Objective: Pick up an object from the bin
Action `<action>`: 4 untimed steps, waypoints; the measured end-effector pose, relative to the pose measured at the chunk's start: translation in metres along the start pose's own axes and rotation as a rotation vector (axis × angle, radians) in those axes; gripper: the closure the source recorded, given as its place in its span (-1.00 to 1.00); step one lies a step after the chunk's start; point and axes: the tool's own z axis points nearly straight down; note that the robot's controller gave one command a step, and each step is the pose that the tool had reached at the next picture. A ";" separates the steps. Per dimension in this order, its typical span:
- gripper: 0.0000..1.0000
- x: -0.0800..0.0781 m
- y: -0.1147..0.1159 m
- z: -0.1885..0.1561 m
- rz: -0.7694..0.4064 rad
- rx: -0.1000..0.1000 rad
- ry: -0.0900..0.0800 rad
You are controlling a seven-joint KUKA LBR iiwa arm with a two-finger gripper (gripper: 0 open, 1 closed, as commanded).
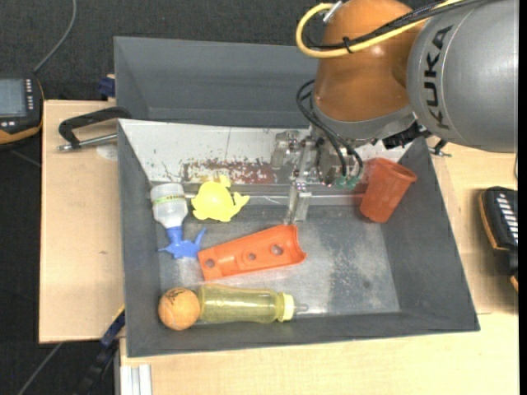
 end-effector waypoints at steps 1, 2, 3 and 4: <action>-1.00 0.012 0.012 0.049 -0.115 0.000 0.000; -1.00 0.038 0.045 0.075 -0.336 -0.001 -0.001; -1.00 0.033 0.022 0.124 -0.338 -0.002 0.003; -1.00 0.031 0.045 0.152 -0.560 -0.002 -0.003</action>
Offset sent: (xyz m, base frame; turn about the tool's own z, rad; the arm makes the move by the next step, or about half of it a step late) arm -0.0392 0.0444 -0.0770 -0.3348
